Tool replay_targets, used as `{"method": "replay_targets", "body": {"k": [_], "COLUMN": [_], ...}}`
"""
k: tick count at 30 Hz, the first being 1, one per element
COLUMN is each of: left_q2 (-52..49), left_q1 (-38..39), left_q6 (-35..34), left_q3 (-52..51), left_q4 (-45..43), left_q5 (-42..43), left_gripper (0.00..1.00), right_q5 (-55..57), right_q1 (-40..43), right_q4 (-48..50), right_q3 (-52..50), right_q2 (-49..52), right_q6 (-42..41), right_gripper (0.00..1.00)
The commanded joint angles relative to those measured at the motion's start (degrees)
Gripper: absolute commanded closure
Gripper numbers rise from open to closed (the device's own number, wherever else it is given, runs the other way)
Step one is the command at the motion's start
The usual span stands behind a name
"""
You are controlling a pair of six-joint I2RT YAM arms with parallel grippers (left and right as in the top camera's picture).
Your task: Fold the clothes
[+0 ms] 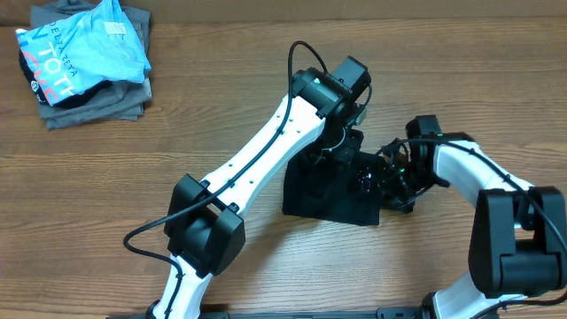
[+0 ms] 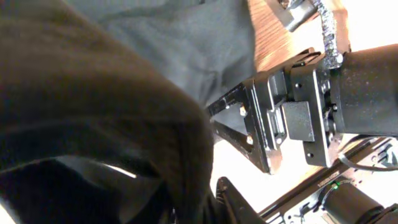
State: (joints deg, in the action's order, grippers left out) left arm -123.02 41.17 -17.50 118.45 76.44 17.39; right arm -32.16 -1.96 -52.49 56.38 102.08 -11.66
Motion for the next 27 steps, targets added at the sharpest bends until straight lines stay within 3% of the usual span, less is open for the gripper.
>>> {"method": "replay_targets", "body": {"k": [1, 8, 10, 11, 14, 16, 18, 20, 27], "left_q2": [1.2, 0.1, -0.4, -0.5, -1.5, -2.2, -2.9, -3.0, -0.7], "left_q1": [1.4, 4.4, 5.6, 6.0, 7.0, 7.6, 7.9, 8.0, 3.8], "left_q6": [-0.3, -0.3, -0.3, -0.3, -0.3, -0.3, -0.4, -0.3, 0.2], "left_q3": [1.6, 1.5, 1.4, 1.4, 1.4, 1.4, 1.3, 1.3, 6.3], "left_q4": [-2.0, -5.7, -6.6, -7.1, -8.2, -8.9, -9.5, -9.7, -5.2], "left_q5": [0.5, 0.7, 0.5, 0.5, 0.5, 0.7, 0.7, 0.6, -0.3], "left_gripper": [0.76, 0.76, 0.47, 0.44, 0.46, 0.58, 0.58, 0.66, 0.74], "right_q5": [-0.1, 0.0, -0.1, -0.1, -0.1, -0.2, -0.2, -0.2, -0.1], "right_q1": [3.1, 9.7, 11.7, 12.8, 15.6, 17.4, 19.5, 21.1, 24.0], "right_q4": [-3.7, -13.5, -15.8, -17.2, -20.7, -22.8, -24.8, -26.0, -29.4], "right_q3": [4.8, 14.0, 16.4, 17.7, 21.0, 22.8, 24.7, 26.2, 28.3], "right_q2": [0.5, 0.4, 0.3, 0.3, 0.1, 0.0, 0.0, -0.1, -2.6], "right_q6": [4.3, 7.3, 7.5, 7.8, 9.4, 9.8, 9.8, 9.8, 10.3], "right_gripper": [0.05, 0.04, 0.02, 0.02, 0.00, 0.00, 0.00, 0.00, 0.00]}}
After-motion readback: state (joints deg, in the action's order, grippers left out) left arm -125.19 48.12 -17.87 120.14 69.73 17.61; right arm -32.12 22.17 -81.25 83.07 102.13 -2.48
